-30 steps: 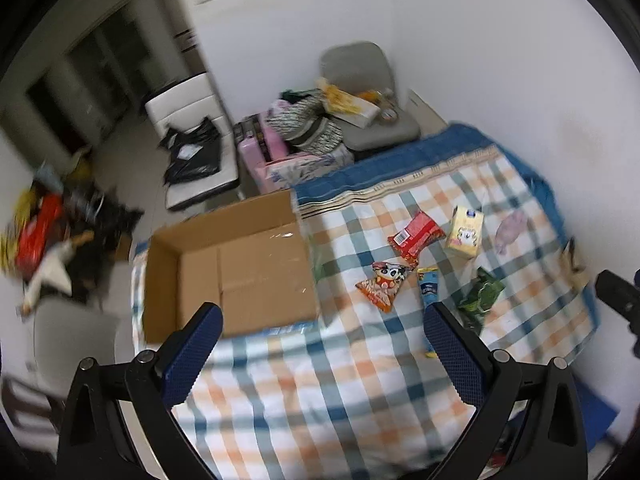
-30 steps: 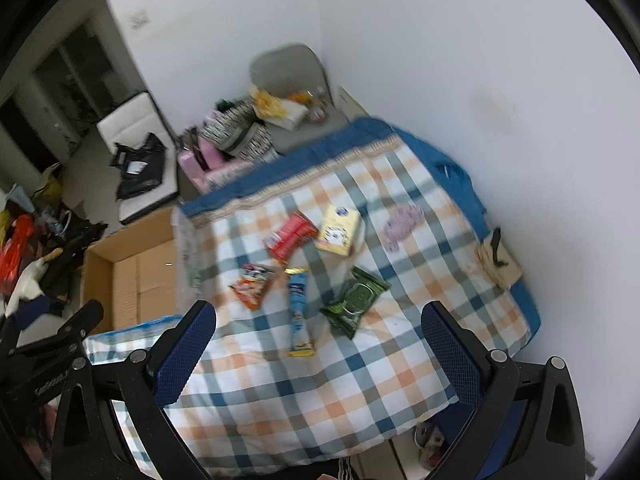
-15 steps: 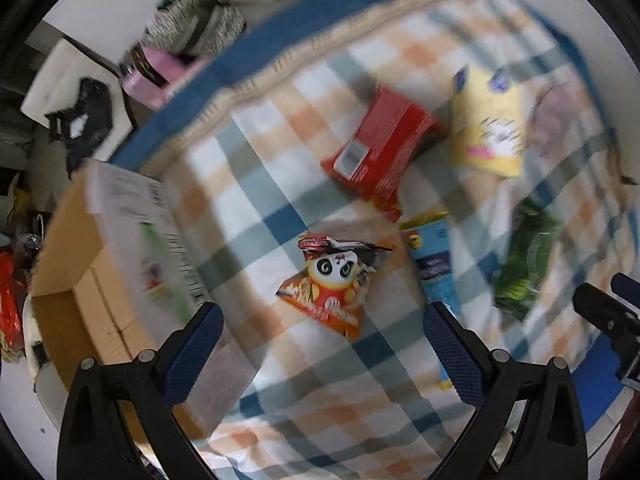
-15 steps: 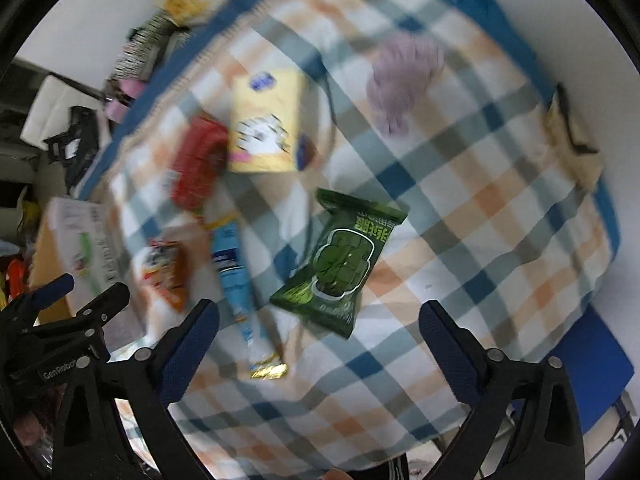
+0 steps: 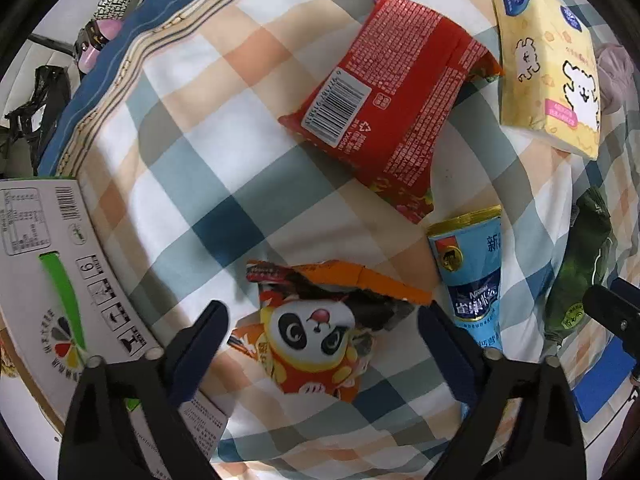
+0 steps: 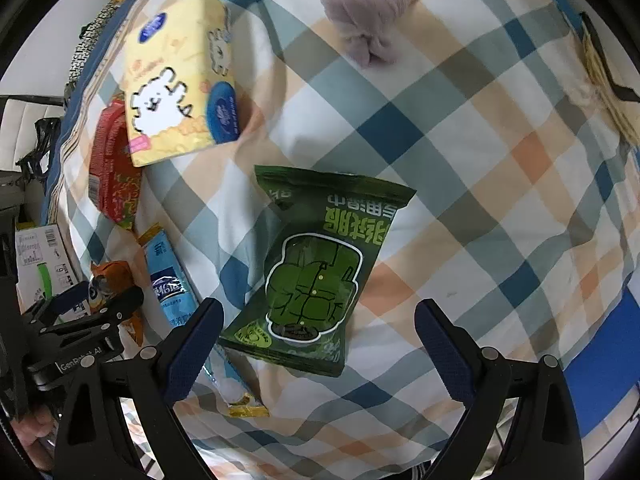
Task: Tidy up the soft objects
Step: 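Grasp the panda snack bag with left tool while right tool grasps green snack bag, then carry both bags into the box and open both tools to release them, then grasp the red snack packet with left tool while right tool grasps Vinda tissue pack, then carry packet and tissue pack into the box and open both tools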
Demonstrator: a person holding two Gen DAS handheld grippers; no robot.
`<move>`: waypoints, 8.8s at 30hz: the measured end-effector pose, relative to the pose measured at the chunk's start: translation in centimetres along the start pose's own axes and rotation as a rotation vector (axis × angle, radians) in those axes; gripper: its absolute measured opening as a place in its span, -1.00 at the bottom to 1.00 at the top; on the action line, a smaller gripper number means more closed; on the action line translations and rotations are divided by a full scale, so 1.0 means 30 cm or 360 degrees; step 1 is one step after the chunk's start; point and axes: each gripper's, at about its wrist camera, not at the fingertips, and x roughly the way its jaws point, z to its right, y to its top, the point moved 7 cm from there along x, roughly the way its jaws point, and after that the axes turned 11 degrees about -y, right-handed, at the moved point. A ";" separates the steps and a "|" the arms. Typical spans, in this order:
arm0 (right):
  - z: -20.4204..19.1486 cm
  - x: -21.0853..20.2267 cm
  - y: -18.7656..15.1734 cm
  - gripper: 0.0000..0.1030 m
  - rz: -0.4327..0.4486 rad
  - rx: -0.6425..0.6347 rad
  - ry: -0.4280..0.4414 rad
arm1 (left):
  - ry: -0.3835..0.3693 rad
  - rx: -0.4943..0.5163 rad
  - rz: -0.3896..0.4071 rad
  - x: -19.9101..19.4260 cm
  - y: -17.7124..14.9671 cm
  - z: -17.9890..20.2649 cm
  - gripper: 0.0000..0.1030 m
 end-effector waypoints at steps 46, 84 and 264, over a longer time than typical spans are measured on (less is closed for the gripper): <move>-0.468 -0.597 -0.415 -0.20 0.0377 -0.0744 0.0333 | -0.0296 -0.0563 0.0752 -0.791 -0.538 -0.206 -0.06; -1.490 -0.247 -0.356 -0.21 0.0395 -0.1044 -0.0107 | -0.0517 -0.0812 0.0493 -0.475 -0.351 -1.082 -0.05; -0.767 -0.688 -0.343 0.26 0.0516 -0.0862 0.0192 | -0.0243 -0.0379 0.0851 -0.845 -0.450 -0.452 -0.12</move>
